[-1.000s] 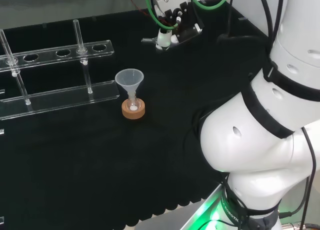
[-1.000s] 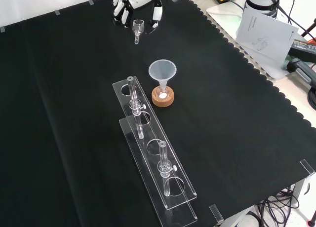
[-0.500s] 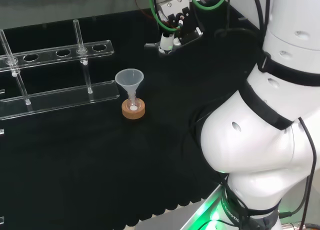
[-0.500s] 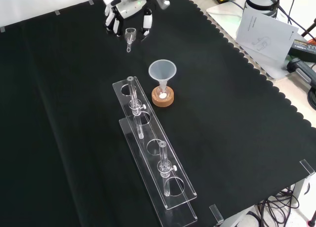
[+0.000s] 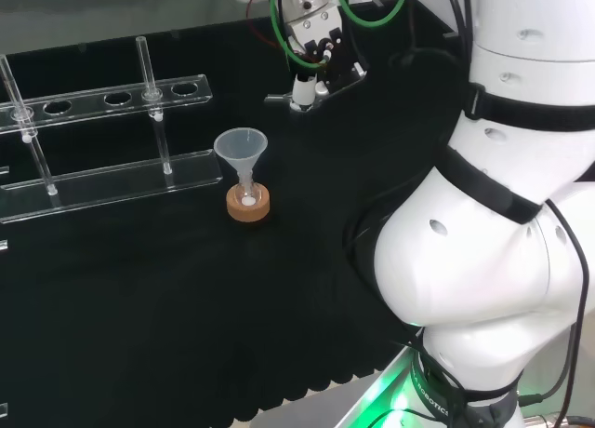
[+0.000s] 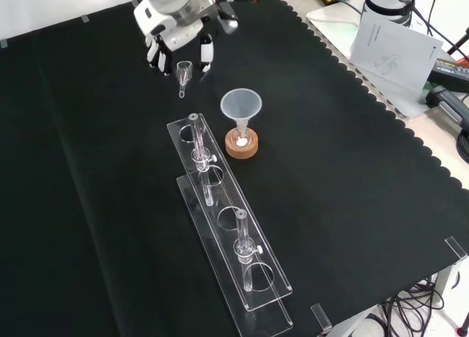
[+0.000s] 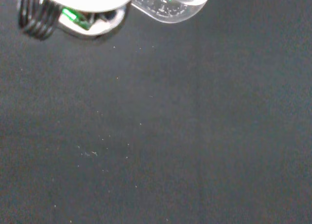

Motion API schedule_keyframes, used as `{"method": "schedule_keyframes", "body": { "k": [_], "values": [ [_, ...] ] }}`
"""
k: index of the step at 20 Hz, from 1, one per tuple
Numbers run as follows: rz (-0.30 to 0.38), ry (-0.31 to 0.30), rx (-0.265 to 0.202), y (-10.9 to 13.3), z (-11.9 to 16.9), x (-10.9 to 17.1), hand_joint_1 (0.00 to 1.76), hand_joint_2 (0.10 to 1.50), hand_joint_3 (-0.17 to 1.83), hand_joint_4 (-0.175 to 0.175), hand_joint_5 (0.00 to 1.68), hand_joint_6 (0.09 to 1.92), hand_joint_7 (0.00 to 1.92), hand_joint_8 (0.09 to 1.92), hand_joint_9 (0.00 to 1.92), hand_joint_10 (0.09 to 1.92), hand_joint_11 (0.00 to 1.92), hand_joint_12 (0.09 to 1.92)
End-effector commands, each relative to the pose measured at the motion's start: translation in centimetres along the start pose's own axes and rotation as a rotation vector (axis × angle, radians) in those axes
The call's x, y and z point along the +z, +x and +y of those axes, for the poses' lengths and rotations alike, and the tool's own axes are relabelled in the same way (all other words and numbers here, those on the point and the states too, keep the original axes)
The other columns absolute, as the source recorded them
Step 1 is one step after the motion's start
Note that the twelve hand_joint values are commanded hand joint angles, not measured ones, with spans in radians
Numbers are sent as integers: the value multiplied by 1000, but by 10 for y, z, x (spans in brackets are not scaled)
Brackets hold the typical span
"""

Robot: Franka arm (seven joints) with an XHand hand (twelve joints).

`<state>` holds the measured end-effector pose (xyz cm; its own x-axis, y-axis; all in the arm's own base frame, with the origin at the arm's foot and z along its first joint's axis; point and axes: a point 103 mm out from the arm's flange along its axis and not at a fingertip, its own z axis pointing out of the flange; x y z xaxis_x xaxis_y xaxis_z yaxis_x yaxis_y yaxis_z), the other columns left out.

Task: Put the weighing funnel back on the table.

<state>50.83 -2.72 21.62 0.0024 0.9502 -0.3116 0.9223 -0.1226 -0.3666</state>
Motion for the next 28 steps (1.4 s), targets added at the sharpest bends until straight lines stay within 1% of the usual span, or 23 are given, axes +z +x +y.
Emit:
{"method": "schedule_keyframes", "body": {
  "k": [1, 5, 7, 11, 17, 18, 21, 26, 27, 28],
  "values": [
    [-34, 15, -43, 15, 31, 15, 1119, 676, 614, 175, 1267, 666, 634, 656, 985, 318, 766, 1068],
    [-41, 17, -61, 22, 43, 28, 1119, 676, 614, 175, 1267, 667, 634, 656, 986, 317, 766, 1068],
    [-46, 33, -59, 23, 49, 33, 1119, 676, 614, 175, 1266, 668, 634, 656, 986, 317, 766, 1068],
    [-51, 37, -71, 28, 59, 44, 1119, 677, 613, 175, 1266, 669, 634, 657, 986, 317, 766, 1068],
    [-52, 39, -103, 37, 72, 57, 1119, 677, 613, 175, 1265, 670, 634, 657, 986, 316, 766, 1069],
    [-50, 39, -106, 37, 73, 59, 1119, 677, 613, 175, 1265, 670, 634, 657, 986, 316, 766, 1069],
    [-13, 51, -107, 34, 77, 68, 1119, 677, 613, 175, 1265, 670, 634, 658, 986, 315, 766, 1069],
    [-31, 42, -113, 34, 82, 68, 1119, 677, 612, 175, 1264, 671, 634, 658, 987, 315, 766, 1069],
    [-24, 35, -115, 26, 81, 70, 1119, 677, 612, 175, 1264, 671, 634, 658, 987, 315, 766, 1069],
    [-23, 33, -115, 24, 80, 71, 1119, 677, 612, 175, 1264, 671, 634, 658, 987, 315, 766, 1069]
  ]
}}
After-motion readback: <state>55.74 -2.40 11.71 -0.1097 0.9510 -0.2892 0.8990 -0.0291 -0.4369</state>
